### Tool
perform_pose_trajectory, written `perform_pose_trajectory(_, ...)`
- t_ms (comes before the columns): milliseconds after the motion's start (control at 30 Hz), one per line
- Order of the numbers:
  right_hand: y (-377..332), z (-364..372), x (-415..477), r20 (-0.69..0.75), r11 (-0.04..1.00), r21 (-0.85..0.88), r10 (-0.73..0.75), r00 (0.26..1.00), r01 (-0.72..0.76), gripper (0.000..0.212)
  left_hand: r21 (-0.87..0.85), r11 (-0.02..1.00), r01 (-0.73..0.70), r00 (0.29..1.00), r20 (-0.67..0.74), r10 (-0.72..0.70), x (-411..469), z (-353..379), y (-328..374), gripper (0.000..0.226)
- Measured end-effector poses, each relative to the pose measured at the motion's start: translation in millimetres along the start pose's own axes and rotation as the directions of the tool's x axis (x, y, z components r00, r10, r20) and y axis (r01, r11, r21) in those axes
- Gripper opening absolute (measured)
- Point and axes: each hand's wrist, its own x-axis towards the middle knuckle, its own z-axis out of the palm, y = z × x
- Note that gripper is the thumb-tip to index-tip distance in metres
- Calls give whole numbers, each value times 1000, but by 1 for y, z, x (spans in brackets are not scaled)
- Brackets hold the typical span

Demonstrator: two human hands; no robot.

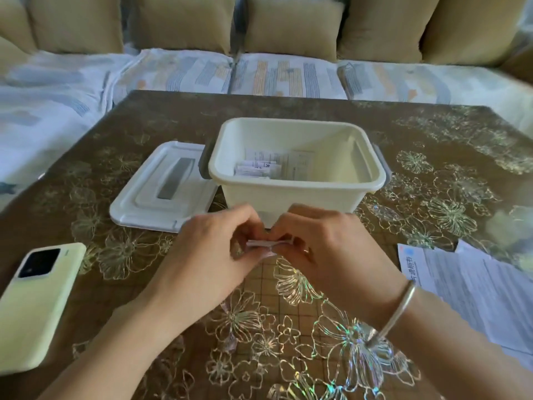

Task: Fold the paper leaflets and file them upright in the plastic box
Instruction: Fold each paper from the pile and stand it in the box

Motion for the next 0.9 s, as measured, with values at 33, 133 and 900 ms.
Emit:
perform_pose_trajectory(33, 3, -8, 11, -28, 1000, -3, -10, 1000, 10, 7, -27, 1000, -10, 999, -34, 9, 9, -5, 1, 18)
perform_pose_trajectory(133, 24, -32, 49, -115, 997, 33, 69, 991, -66, 5, -35, 999, -33, 979, -202, 25, 41, -20, -6, 10)
perform_pose_trajectory(900, 88, 15, 150, 392, 911, -357, 346, 853, -205, 8, -170, 986, 0, 941, -334, -58, 93, -4, -79, 20)
